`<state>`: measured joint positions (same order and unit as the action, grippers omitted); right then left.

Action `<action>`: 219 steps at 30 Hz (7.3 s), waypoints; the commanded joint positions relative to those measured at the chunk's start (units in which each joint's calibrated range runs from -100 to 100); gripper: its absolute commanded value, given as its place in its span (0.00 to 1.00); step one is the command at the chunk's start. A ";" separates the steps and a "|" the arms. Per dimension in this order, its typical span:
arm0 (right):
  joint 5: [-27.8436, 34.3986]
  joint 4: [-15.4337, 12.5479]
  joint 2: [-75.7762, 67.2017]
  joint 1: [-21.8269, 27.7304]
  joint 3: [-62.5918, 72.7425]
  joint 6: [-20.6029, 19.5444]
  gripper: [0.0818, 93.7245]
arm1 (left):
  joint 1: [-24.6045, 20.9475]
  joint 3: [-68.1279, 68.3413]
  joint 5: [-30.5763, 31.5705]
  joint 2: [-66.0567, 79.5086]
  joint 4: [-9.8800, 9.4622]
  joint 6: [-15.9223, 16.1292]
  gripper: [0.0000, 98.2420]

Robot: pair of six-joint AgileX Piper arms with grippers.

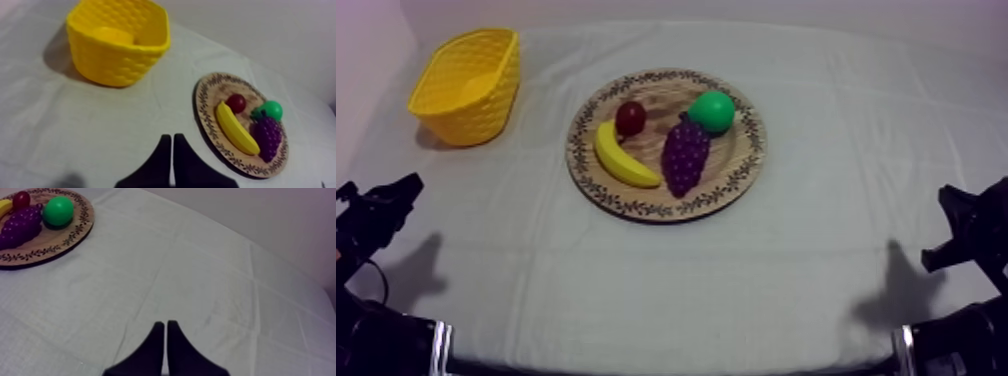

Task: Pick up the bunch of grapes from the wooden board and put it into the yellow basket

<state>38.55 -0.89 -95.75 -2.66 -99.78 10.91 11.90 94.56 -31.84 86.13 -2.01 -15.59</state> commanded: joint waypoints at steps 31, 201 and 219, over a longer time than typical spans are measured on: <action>0.00 -0.01 0.00 -0.02 0.00 0.01 0.00 | 20.40 -68.67 -39.95 -70.59 2.61 -7.23 0.00; 0.00 -0.01 0.00 -0.02 0.00 0.01 0.00 | -11.84 -117.41 -65.35 -112.80 -1.70 10.74 0.48; 0.00 -0.01 0.00 -0.02 0.00 0.01 0.00 | -12.62 -120.87 -62.15 -127.33 -0.36 9.80 0.75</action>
<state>38.55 -0.89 -95.75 -2.66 -99.78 10.90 -0.69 -26.50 -94.22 -41.04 -2.46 -5.78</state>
